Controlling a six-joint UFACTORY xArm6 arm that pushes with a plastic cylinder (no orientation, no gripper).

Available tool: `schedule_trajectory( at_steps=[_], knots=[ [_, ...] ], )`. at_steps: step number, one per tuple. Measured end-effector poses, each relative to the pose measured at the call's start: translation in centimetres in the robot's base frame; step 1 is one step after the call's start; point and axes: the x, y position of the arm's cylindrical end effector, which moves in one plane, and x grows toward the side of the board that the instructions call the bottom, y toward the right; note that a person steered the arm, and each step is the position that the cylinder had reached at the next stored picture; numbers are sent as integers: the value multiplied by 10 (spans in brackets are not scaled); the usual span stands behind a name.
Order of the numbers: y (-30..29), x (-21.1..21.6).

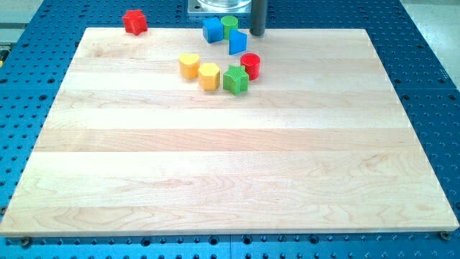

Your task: Place the green circle top left to the cube

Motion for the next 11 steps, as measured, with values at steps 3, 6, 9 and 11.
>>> schedule_trajectory(
  at_steps=[3, 6, 9, 11],
  knots=[
    [-115, 58],
    [-76, 1],
    [-148, 1],
    [-153, 0]
  ],
)
